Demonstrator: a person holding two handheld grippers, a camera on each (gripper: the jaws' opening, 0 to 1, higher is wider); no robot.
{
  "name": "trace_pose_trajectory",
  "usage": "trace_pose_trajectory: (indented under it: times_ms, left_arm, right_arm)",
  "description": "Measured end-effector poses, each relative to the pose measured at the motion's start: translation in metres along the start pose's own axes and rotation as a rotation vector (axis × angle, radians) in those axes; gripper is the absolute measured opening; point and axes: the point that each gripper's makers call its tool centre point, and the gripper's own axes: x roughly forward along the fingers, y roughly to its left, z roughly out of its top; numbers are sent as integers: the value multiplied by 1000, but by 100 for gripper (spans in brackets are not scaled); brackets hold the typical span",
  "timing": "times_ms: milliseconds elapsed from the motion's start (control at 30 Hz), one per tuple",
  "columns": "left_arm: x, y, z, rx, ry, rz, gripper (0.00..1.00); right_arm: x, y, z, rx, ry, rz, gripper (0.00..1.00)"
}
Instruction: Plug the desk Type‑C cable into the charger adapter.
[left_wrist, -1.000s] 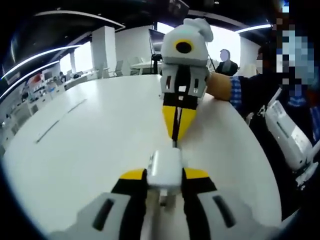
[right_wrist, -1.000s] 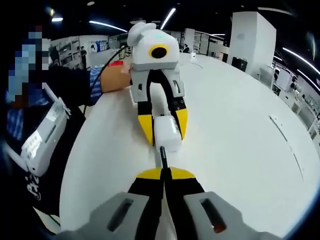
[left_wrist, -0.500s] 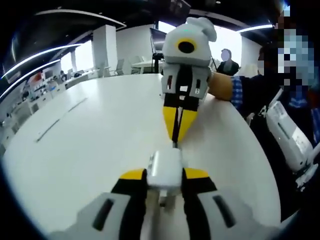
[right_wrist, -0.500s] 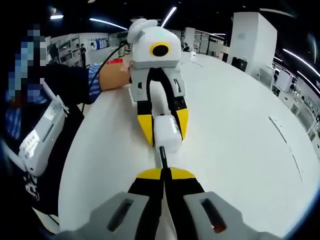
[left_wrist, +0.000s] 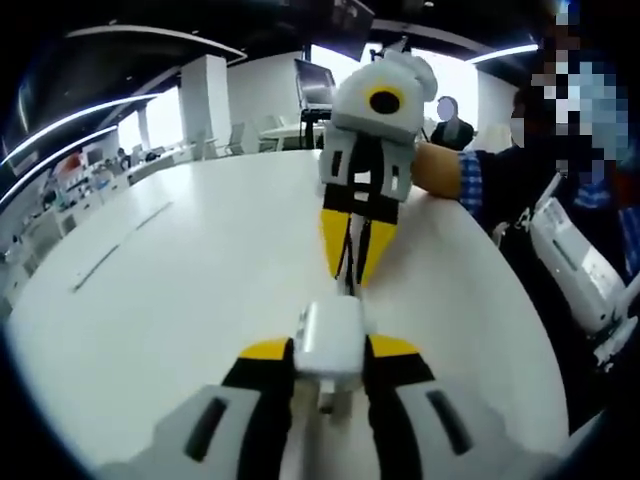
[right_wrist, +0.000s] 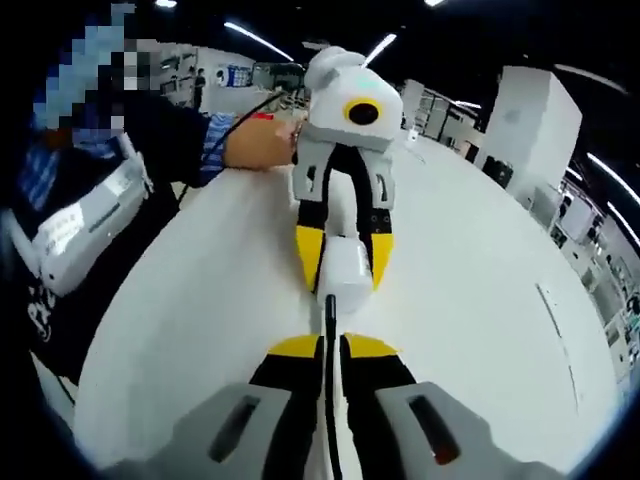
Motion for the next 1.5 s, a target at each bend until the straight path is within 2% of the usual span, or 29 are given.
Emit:
trace_pose_trajectory:
  times_ms: [233,367,533,633,800,967,1133,1500]
  left_arm:
    - [-9,8,-7,0,7,22,27]
    - [-15,16,-12,-3,14,47,27]
    - [-23,23,-18,-11,19,59,27]
    - [-27,25,-21,-20,21,54,27]
    - [-36,33,-26,-52,16,54,27]
    - [-43,38,-31,-72,8,53,27]
    - [-49,37,-34,-70,9,46,27]
    - [-56,43,-39,-79,2,72,27]
  right_arm:
    - [-20,-12,3,27,-43,-51,15]
    - [-25,-15,0,29,-40,-68,16]
    - [-32,-17,-11,-6,-17,-70,19]
    - [-40,-24,-20,-26,5,-97,19]
    - [-56,-28,-23,5,-24,-107,19]
    - [-69,-32,-35,19,-13,-110,18]
    - [-76,-33,-48,52,4,-107,18]
    - [-81,-33,-71,83,67,-113,15]
